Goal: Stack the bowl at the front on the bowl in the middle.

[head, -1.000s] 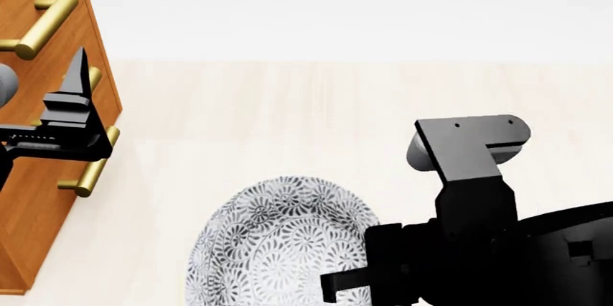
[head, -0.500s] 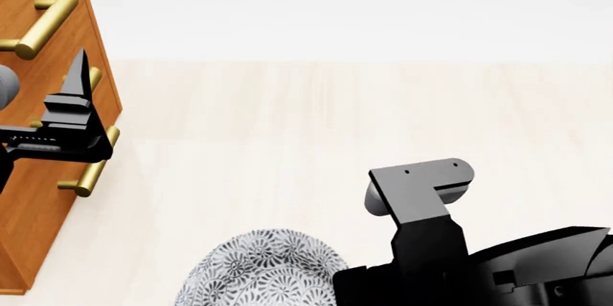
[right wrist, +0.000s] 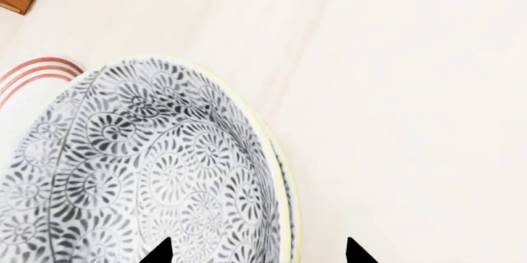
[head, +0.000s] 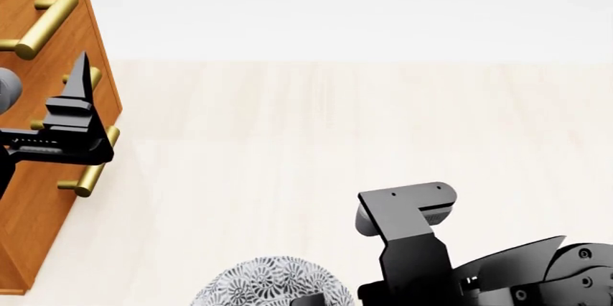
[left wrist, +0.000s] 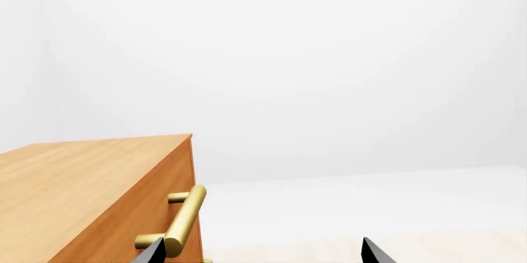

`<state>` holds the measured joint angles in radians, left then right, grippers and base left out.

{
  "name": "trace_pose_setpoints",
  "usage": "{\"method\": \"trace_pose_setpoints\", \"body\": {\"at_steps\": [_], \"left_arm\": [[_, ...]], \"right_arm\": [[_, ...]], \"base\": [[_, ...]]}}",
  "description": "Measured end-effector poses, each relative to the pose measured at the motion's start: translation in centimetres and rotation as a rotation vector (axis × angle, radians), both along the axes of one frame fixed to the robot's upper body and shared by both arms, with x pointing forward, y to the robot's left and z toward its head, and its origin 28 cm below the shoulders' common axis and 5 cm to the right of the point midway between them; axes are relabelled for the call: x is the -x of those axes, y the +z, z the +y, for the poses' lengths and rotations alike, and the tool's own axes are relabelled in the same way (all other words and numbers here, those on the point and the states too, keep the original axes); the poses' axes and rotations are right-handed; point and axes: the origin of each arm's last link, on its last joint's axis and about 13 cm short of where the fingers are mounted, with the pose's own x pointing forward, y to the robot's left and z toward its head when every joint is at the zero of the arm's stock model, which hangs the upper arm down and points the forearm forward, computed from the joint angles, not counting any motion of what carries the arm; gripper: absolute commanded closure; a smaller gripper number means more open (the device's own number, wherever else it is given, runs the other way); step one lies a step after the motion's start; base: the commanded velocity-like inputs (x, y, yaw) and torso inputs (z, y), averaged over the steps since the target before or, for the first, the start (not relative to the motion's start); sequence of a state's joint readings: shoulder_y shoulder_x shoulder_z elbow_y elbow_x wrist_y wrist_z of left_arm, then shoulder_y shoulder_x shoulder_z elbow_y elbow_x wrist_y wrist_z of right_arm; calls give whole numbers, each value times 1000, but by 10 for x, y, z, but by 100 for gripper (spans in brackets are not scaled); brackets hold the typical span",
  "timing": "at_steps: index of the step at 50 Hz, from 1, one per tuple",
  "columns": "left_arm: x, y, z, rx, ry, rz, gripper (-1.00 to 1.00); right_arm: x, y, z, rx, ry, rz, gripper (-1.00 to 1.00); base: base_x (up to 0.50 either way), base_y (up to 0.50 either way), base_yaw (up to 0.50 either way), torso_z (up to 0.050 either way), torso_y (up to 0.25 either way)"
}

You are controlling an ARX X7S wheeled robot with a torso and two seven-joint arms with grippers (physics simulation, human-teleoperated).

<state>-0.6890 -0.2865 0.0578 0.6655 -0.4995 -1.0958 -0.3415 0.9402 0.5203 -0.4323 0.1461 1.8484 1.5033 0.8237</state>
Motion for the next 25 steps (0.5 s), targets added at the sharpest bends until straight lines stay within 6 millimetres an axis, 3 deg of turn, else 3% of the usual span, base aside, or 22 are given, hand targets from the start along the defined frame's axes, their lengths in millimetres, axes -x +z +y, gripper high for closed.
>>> {"method": "trace_pose_setpoints", "body": {"at_steps": [13, 25], "left_arm": [[0, -1, 0, -1, 0, 3, -100], [-1, -2, 0, -1, -2, 4, -100]], "right_arm": [[0, 1, 1, 9, -3, -29, -100], [3, 33, 1, -124, -112, -472, -100]], "base": [[0, 0, 0, 0, 0], [0, 0, 0, 0, 0]]}}
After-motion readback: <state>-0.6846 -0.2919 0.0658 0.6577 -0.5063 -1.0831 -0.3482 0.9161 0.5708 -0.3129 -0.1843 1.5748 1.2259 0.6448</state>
